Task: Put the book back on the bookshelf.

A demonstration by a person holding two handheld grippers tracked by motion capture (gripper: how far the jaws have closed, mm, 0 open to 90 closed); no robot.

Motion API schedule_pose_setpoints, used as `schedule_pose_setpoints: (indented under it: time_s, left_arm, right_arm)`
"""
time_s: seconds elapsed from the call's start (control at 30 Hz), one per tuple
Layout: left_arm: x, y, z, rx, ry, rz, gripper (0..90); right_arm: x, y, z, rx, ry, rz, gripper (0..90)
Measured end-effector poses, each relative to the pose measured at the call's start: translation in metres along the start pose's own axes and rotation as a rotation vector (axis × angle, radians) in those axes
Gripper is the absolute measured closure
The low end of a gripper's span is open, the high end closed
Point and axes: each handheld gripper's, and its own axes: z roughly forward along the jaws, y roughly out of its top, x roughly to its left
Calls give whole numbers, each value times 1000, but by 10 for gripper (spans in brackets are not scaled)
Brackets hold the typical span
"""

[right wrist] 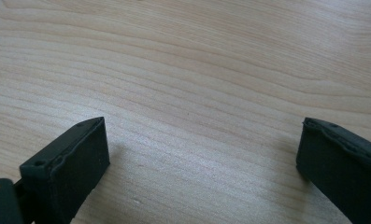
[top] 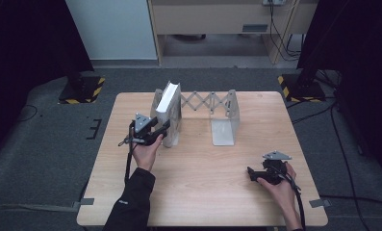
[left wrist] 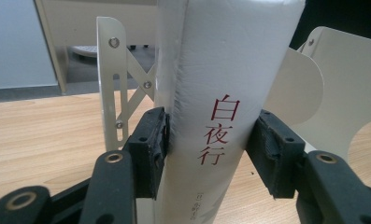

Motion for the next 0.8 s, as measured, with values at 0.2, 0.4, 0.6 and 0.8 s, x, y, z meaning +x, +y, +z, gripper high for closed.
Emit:
schedule_pose_setpoints:
  time_s: [0.2, 0.4, 0.6, 0.8]
  left_arm:
    - [-7, -1, 3, -9, -9, 21, 478]
    - [-5, -6, 4, -25, -53, 3, 445]
    - [-9, -9, 10, 18, -47, 17, 442]
    - [-13, -7, 14, 21, -33, 22, 447]
  right_arm:
    - [0, 0, 0, 0, 2, -3, 29]
    - [1, 0, 0, -3, 3, -7, 29]
    - [1, 0, 0, -2, 3, -6, 29]
    - [1, 0, 0, -1, 3, -7, 29]
